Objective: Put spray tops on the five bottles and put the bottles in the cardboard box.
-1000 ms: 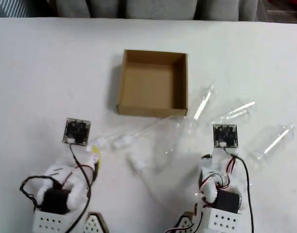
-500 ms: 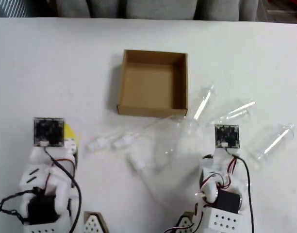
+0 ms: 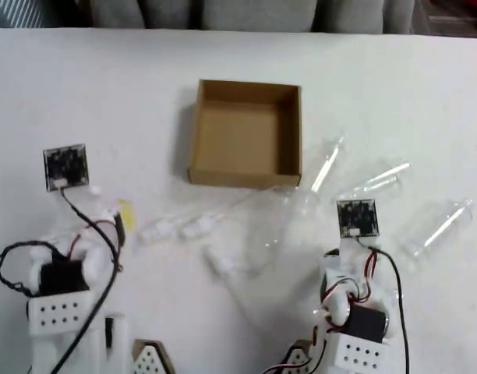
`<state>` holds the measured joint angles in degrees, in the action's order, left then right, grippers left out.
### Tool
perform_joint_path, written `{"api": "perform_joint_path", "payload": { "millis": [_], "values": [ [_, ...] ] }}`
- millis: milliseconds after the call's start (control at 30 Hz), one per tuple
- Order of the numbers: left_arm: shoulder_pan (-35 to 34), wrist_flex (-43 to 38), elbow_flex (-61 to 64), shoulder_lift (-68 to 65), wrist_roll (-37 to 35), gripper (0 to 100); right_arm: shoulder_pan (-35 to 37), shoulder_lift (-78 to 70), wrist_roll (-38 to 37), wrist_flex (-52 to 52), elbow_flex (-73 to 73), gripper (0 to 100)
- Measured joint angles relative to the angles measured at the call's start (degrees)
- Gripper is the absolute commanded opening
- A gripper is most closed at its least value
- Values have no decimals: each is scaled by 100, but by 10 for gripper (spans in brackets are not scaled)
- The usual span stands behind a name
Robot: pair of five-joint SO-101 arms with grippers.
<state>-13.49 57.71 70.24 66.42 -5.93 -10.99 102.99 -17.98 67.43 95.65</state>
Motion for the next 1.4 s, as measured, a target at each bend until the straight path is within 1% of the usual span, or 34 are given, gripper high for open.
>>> {"api": "perform_joint_path", "payload": {
  "millis": [100, 200, 300, 367, 500, 567, 700, 900, 1000, 1133, 1233, 1300, 1400],
  "values": [
    [-9, -193, 246, -88, -229, 253, 0, 0, -281, 0, 0, 21],
    [-35, -545, 492, -105, -281, 225, 0, 0, -941, -62, 0, 20],
    [-35, -941, 782, -105, -281, 203, 0, 0, -1618, -545, 0, 20],
    [-35, -1064, 818, -105, -229, 186, 0, 0, -2224, -809, -62, 21],
    [-35, -1116, 818, -105, 202, 142, 35, -9, -3516, -905, -536, 21],
    [-35, -1116, 818, -105, 334, 133, 316, 0, -4044, -897, -756, 22],
    [-44, -1116, 818, -105, 413, 132, 897, 53, -4844, -519, -949, 28],
    [-281, -1116, 818, -105, 413, 132, 1556, 35, -5811, 176, -949, 180],
    [-290, -1116, 818, -105, 413, 132, 1820, 35, -6356, 475, -949, 187],
    [-299, -1116, 818, -105, 413, 132, 1934, 35, -7235, 818, -949, 190],
    [-299, -1116, 818, -105, 413, 132, 1916, 35, -7815, 853, -949, 190],
    [-299, -1116, 818, -105, 422, 132, 1908, -70, -8035, 835, -993, 190],
    [-299, -1116, 818, -105, 431, 132, 1899, -527, -8132, 870, -1240, 190]
  ]
}}
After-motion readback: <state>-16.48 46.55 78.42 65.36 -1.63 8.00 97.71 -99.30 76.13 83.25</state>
